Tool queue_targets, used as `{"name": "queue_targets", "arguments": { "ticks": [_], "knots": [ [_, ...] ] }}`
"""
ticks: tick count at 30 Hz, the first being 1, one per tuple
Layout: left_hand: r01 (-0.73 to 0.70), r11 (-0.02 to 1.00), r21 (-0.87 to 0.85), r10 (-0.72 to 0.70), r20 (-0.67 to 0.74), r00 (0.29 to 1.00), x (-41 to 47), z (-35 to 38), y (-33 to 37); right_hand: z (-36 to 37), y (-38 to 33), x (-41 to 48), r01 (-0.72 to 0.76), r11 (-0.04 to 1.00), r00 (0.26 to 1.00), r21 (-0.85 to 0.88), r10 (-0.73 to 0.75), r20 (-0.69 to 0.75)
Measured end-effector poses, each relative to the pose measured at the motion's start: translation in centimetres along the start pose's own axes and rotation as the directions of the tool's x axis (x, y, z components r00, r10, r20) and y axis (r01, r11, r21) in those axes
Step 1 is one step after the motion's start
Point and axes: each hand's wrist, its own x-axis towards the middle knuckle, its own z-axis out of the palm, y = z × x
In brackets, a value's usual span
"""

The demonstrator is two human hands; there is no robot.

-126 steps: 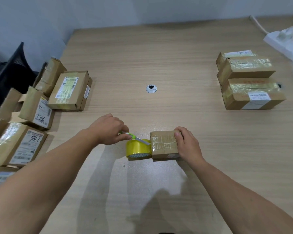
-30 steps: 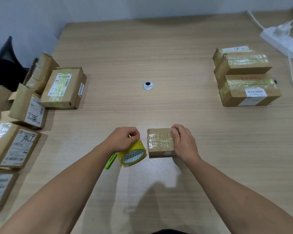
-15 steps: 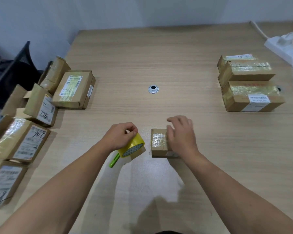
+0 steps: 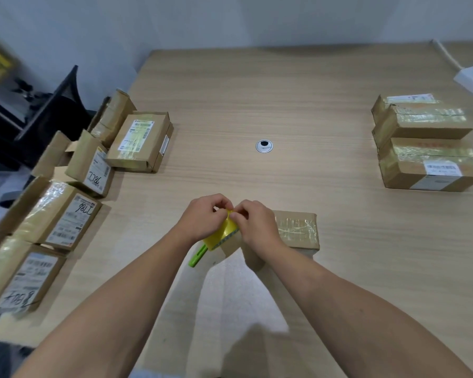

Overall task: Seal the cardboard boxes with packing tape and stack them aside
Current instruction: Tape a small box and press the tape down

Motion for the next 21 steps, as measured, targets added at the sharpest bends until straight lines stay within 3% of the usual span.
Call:
{"name": "queue_targets", "arguments": {
  "ticks": [4,8,12,14,18,21],
  "knots": [
    [0.033,0.997,-0.069,-0.030,0.045,0.999,-0.1,0.3,-0.4,0.6,0.1,0.4,0.011,0.997,1.000,-0.076,-0.012,-0.009],
    [0.108,0.950,-0.293,-0.089,0.077,0.993,0.3,-0.1,-1.5,0.7,0.3,0.4,0.054,0.990,0.998,-0.128,-0.057,-0.025],
    [0.074,0.974,-0.213,-0.041,0.156,0.987,0.1,-0.5,-3.2,-0.1,0.0,0.5,0.138,0.987,0.990,-0.078,-0.140,-0.016],
    [0.078,0.953,-0.291,-0.016,0.210,0.978,-0.3,0.0,-3.4,-0.3,-0.5,0.5,0.174,0.983,0.985,-0.058,-0.173,0.020],
    [0.055,0.951,-0.304,-0.015,0.132,0.991,-0.9,0.8,-4.1,-0.4,-0.7,0.2,0.212,0.977,0.976,-0.035,-0.210,0.053],
    [0.116,0.946,-0.302,-0.076,0.140,0.987,-1.3,1.0,-4.7,-0.5,-0.6,0.0,0.207,0.978,0.978,-0.011,-0.207,0.033]
  ]
}}
